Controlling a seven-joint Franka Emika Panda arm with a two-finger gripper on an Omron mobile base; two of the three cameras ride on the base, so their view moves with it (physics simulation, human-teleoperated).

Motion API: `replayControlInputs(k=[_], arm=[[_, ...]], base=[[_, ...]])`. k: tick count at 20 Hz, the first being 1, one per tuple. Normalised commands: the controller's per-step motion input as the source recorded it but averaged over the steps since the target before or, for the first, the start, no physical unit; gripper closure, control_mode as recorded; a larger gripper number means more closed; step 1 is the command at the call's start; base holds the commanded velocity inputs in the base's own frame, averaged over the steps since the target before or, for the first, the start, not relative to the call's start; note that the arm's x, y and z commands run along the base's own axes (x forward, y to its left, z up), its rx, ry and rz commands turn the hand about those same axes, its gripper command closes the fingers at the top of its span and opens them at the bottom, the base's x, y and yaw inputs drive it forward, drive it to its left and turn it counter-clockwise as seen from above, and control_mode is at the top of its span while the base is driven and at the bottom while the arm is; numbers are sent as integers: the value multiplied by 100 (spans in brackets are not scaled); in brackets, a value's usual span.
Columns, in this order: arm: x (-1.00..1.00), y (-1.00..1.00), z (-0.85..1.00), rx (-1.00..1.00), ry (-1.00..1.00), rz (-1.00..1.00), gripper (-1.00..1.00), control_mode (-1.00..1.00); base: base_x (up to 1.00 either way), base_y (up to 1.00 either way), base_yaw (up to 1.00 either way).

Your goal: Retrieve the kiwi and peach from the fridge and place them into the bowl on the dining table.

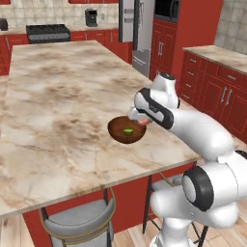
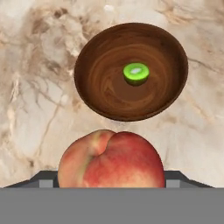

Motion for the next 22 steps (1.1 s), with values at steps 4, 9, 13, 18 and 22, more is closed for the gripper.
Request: replayControlInputs(k=[4,9,13,18,22], arm=[[73,0,-26,0,0,0,100,-100],[56,1,-37,0,0,0,100,-100],[47,8,-41,0,0,0,100,-100],[41,10,-38,0,0,0,100,-100],[38,13,-39,0,0,0,100,-100]], base=[[0,0,0],[0,0,0],[0,0,0],[0,0,0],[0,0,0]])
